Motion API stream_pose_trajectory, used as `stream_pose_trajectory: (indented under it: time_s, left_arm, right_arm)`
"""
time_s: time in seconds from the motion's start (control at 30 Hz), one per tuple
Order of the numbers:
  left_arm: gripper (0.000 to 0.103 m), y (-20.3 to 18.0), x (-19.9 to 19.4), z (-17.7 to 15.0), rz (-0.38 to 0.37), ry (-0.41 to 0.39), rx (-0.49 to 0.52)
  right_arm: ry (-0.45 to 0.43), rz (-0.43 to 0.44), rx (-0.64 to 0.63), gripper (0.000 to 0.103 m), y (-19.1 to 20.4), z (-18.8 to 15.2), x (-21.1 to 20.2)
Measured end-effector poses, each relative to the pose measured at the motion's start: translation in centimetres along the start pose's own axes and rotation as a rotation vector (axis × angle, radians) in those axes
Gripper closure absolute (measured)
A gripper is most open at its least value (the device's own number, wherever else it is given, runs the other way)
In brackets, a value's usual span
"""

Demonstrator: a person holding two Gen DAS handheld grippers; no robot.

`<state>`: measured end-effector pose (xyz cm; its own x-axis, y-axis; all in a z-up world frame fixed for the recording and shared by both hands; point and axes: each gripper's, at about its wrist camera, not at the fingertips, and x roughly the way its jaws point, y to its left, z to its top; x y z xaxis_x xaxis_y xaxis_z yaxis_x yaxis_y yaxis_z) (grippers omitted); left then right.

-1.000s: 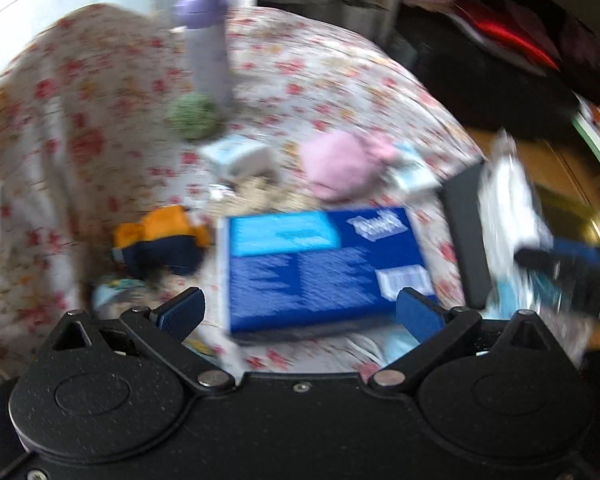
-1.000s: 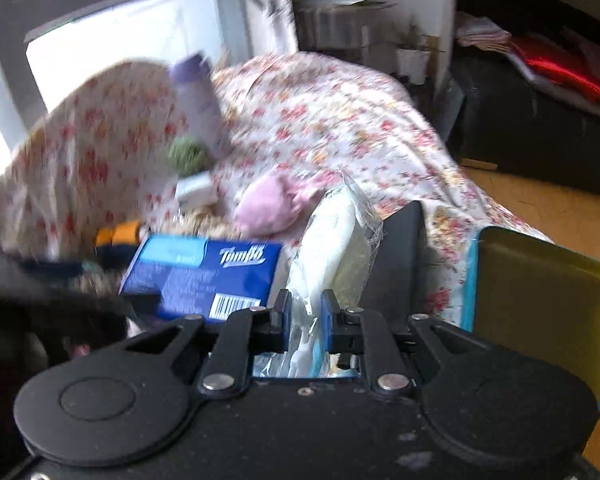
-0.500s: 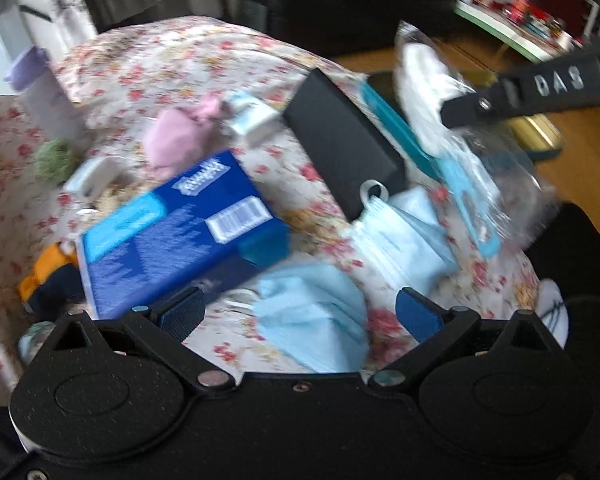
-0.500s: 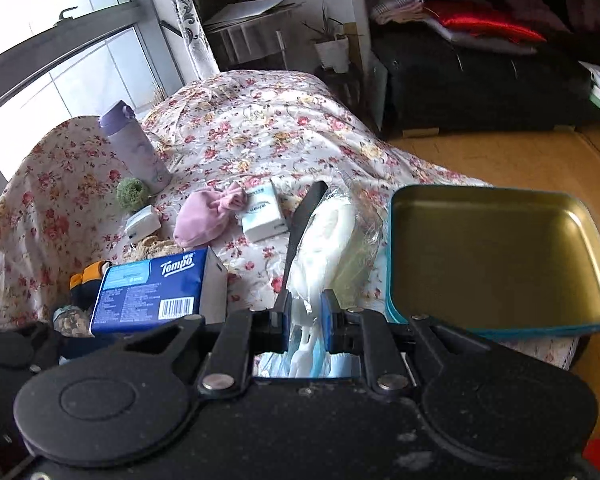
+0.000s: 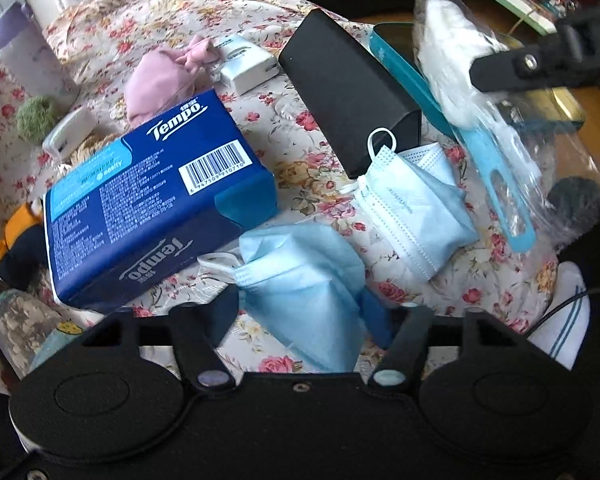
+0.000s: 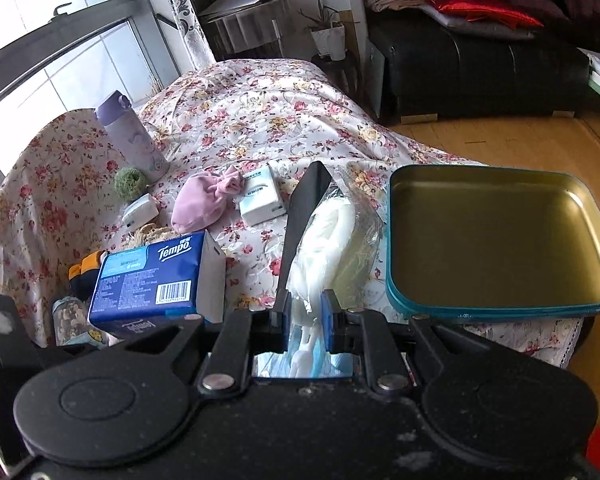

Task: Organize soft objects
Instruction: 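Grasp the light-blue face mask with the left tool, then drop the clear bag into the gold tin with the right tool while the left tool carries the mask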

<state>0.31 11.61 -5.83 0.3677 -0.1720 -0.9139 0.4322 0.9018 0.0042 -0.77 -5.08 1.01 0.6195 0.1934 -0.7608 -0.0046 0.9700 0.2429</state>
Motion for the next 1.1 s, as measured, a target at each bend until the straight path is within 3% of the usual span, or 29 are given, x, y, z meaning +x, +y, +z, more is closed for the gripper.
stream_pose_trajectory:
  time_s: [0.13, 0.27, 0.5, 0.73, 0.93, 1.1]
  left_arm:
    - [0.056, 0.2, -0.5, 0.1, -0.022, -0.012, -0.016]
    - [0.059, 0.2, -1.6, 0.4, -0.043, -0.039, -0.029]
    - [0.059, 0.3, -4.3, 1.5, -0.052, -0.107, -0.04]
    - [0.059, 0.1, -7.2, 4.3, -0.096, -0.203, -0.068]
    - [0.059, -1.6, -7.3, 7.5, -0.101, -0.227, -0.053]
    - [0.059, -3.5, -6.5, 9.3, -0.147, -0.216, -0.039]
  right_arm:
    - [0.003, -0.005, 0.009, 0.088, -0.4, 0.0, 0.0]
    - [-0.001, -0.014, 0.026, 0.088, -1.1, -0.2, -0.3]
    - [-0.013, -0.036, 0.068, 0.087, -2.8, -0.5, -0.9]
    - [-0.024, -0.116, 0.118, 0.087, -6.0, 0.0, -0.9]
    - [-0.03, -0.173, 0.178, 0.087, -9.9, 1.2, -0.7]
    - [-0.033, -0.233, 0.19, 0.087, -12.5, 2.9, -0.3]
